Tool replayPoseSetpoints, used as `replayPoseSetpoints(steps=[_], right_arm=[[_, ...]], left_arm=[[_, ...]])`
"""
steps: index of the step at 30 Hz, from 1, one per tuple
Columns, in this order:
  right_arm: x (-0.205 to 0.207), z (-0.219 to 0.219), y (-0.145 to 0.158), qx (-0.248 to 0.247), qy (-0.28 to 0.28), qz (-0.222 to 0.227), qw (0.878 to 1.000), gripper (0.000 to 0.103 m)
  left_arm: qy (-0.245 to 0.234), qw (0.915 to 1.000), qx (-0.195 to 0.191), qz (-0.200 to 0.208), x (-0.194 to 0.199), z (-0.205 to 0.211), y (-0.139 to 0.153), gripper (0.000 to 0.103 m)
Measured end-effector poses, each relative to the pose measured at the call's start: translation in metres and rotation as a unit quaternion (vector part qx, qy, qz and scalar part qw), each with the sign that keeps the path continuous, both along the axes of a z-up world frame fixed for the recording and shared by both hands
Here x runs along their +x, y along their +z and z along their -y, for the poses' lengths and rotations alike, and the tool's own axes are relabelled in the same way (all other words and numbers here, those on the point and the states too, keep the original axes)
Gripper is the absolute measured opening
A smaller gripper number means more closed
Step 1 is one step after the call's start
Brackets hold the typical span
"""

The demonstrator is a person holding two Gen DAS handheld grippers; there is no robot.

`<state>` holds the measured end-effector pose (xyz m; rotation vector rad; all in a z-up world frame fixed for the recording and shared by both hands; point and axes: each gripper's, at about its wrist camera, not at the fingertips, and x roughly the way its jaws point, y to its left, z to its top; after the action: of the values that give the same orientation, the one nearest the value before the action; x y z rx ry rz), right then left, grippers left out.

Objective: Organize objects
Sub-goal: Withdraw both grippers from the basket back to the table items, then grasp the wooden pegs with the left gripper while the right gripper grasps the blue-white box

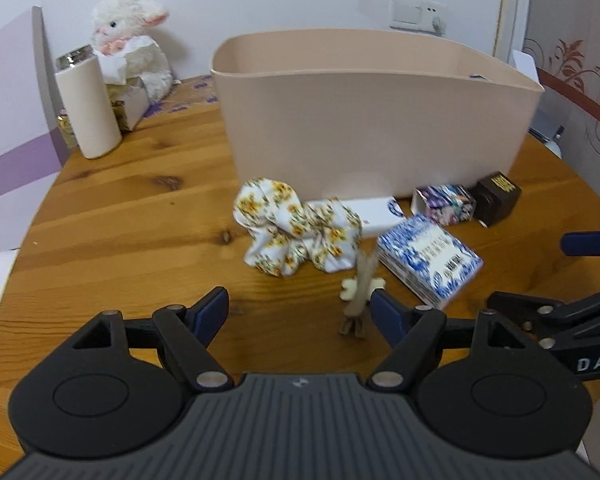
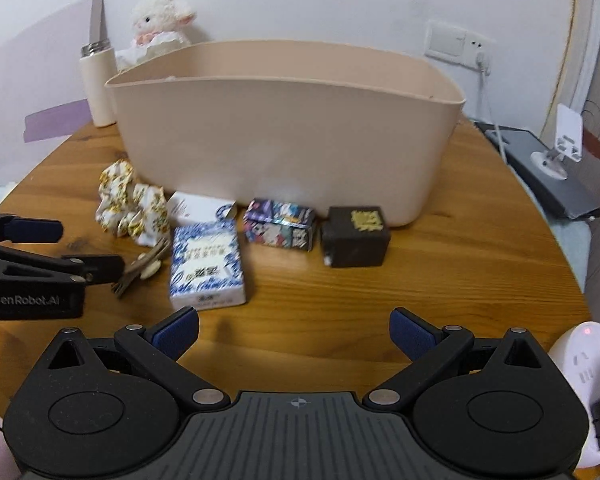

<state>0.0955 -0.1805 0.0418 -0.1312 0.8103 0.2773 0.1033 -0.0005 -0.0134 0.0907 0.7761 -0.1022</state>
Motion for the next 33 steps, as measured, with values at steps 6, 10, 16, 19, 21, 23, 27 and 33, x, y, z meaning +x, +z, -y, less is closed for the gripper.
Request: replayPoseSetpoints(steps=[6,10,16,19,21,23,27,33], right_arm=[[0.004,-0.013,-0.009,-0.007,0.021,-0.001,1.0,0.103],[0.01,-0.015,-0.011,-0.003,0.027,-0.001,1.0,0.103],[0.023,-0.014,-0.019,-0.008,0.018,-0.013,1.0,0.103],[0.024,-0.013,-0.021,0.001,0.024,-0.012,1.0,0.103],[0.024,-0.013,-0.02,0.005,0.028,-0.013,0.999,0.103],[0.021,-0.015,-0.019,0.014,0.041,-0.017,0.999,0.103],[0.011,-0.025,-0.016,0.006,0.069,-0.012,0.998,0.103],[0.017,-0.032,-0.021,-0.001,0.07,-0.001,0.998,0.101]], left_arm=[[-0.006,0.9997,-0.013,-0.021,0.006,0.001,-0.014,0.079],[0.003,0.9998,-0.013,-0.014,0.011,-0.003,-0.016,0.084],[0.041,0.9988,-0.011,-0.026,0.024,-0.012,-0.02,0.103],[0.037,0.999,-0.012,-0.022,0.024,-0.013,-0.02,0.103],[0.035,0.9991,-0.011,-0.023,0.025,-0.013,-0.019,0.103],[0.027,0.9992,-0.012,-0.027,0.025,-0.013,-0.018,0.103],[-0.002,0.9997,-0.015,-0.017,0.017,-0.016,-0.019,0.103],[-0.011,0.9996,-0.02,0.019,0.018,-0.018,-0.02,0.09]])
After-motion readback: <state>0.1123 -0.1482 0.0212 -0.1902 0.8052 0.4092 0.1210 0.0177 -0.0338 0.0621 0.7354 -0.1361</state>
